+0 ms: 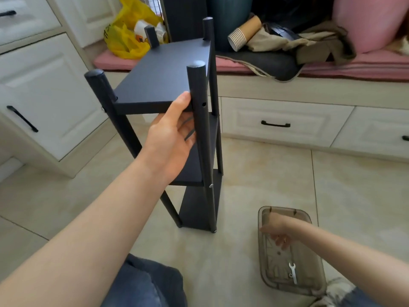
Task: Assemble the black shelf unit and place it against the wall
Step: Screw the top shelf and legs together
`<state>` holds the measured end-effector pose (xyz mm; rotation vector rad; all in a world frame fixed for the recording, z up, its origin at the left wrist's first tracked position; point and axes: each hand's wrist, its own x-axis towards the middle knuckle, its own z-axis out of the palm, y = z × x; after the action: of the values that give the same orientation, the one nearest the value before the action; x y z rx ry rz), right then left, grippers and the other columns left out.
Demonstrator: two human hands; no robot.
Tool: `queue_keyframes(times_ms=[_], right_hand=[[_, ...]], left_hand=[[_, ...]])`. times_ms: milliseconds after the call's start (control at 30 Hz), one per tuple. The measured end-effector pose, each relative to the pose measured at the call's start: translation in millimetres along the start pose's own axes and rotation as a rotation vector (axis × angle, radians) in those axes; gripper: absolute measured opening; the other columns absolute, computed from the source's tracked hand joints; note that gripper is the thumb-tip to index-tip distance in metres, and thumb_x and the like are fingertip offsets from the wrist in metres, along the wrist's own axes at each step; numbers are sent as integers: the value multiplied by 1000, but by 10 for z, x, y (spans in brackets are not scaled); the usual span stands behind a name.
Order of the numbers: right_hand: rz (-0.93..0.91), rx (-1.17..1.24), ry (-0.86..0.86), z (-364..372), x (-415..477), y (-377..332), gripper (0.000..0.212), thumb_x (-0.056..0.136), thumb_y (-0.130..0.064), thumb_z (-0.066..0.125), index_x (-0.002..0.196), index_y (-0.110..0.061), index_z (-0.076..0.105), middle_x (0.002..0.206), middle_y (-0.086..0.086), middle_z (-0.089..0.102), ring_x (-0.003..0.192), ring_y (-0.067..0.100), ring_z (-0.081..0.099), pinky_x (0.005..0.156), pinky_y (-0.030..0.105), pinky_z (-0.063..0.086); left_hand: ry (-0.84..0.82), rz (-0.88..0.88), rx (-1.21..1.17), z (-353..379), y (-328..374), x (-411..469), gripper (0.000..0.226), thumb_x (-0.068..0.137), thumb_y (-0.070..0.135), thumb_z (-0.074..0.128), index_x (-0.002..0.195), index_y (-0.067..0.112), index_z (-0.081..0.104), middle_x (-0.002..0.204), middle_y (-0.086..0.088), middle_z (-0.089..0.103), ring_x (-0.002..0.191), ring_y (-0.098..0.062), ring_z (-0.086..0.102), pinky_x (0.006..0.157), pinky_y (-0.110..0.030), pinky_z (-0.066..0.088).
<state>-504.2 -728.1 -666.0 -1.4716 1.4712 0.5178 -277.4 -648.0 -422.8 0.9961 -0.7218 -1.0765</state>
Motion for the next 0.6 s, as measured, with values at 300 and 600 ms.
queue_keyframes(times_ms=[300, 600], right_hand=[[66, 83, -37, 418, 285, 0, 30, 104, -10, 37, 121, 12, 47, 119, 30, 63, 99, 46, 69, 87, 57, 55], [-164, 118, -13, 671, 387, -353, 34, 103, -30, 49, 116, 1, 49, 109, 18, 65, 83, 32, 75, 72, 44, 63]], left_hand=[[-9, -10, 41, -2, 7, -2, 16, 101, 31, 57, 97, 22, 70, 93, 4, 72, 104, -17, 68, 107, -42, 49], [-13, -17, 59, -10, 14, -4, 19, 101, 32, 56, 95, 22, 71, 93, 3, 72, 105, -18, 67, 108, -42, 49]])
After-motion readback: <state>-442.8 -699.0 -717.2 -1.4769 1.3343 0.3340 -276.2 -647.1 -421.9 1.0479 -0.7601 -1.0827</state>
